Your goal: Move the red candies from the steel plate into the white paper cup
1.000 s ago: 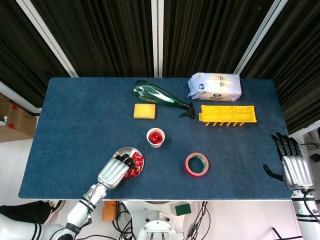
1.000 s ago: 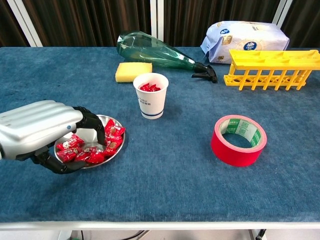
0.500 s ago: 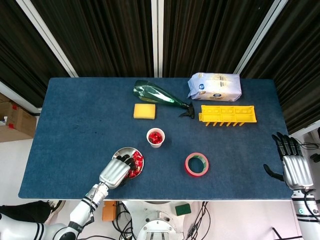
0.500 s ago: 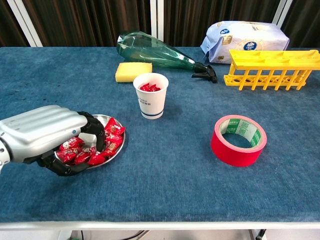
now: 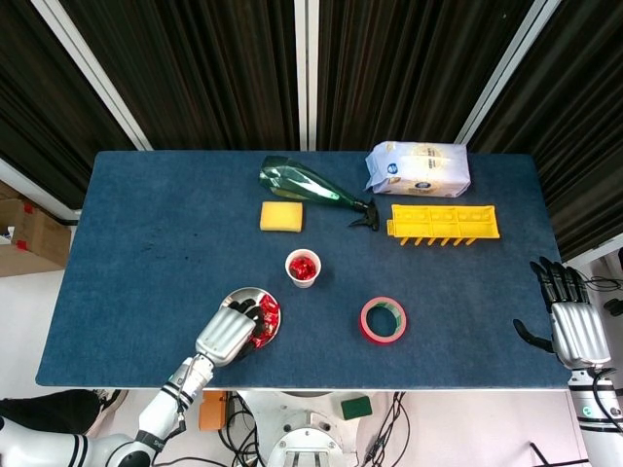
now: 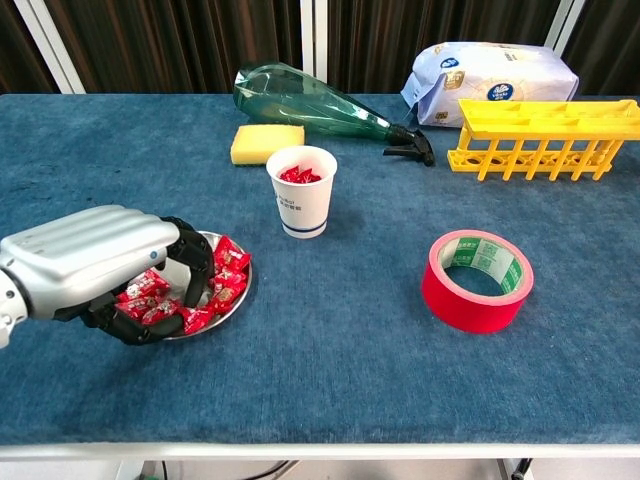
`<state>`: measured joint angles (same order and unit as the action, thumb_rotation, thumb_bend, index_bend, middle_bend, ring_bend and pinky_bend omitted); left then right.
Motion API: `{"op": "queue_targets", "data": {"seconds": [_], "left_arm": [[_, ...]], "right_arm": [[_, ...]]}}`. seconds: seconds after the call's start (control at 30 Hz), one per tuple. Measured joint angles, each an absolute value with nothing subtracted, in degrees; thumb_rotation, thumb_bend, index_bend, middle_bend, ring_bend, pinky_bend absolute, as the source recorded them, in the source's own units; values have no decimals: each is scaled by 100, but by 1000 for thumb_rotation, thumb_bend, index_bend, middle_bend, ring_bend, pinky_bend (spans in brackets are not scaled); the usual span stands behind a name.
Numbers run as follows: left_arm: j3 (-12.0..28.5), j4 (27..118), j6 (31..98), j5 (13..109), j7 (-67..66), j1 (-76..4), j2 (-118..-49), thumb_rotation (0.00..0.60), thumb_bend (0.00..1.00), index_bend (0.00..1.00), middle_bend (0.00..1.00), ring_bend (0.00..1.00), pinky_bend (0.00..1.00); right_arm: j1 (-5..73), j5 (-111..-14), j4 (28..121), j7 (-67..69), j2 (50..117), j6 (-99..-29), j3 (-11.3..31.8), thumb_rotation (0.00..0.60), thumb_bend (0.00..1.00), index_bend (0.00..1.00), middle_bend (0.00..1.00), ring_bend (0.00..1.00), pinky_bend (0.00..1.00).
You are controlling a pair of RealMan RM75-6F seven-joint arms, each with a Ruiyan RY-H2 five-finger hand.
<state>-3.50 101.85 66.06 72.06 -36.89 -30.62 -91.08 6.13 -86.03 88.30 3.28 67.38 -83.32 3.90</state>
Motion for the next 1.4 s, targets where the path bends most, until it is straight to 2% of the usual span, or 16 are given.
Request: {"op": "queue_targets", "data": {"seconds": [0.37,0.67,1.03,1.3,1.4], "left_arm": [[-223,10304,6676,7302,-3512,-2994,-9016,600,366,594,335,200,370],[46,10855,6817,7379,-3529,-3017,-8643,600,366,595,339,201,370],[1003,11355,6609,6544,-4232,-3670,-8502,600,367,597,340,201,370],[1730,10805,6401,5380,-4724,-4575,-9051,600,367,597,340,201,370],[1839,10540,6366,5089,-4838,-4813,-9235,600,368,597,340,201,370]], "right_arm": [[599,-8621,8841,340,6731,-8366,387,600,238,0,5,0,0],[591,-8645,8845,370,6716,-8387,380,600,238,0,5,0,0],[567,-8662,8849,424,6693,-8444,389,600,238,0,5,0,0],[571,-8648,8833,494,6669,-8441,406,600,238,0,5,0,0],[574,-8643,8829,518,6660,-8434,411,600,238,0,5,0,0]]}}
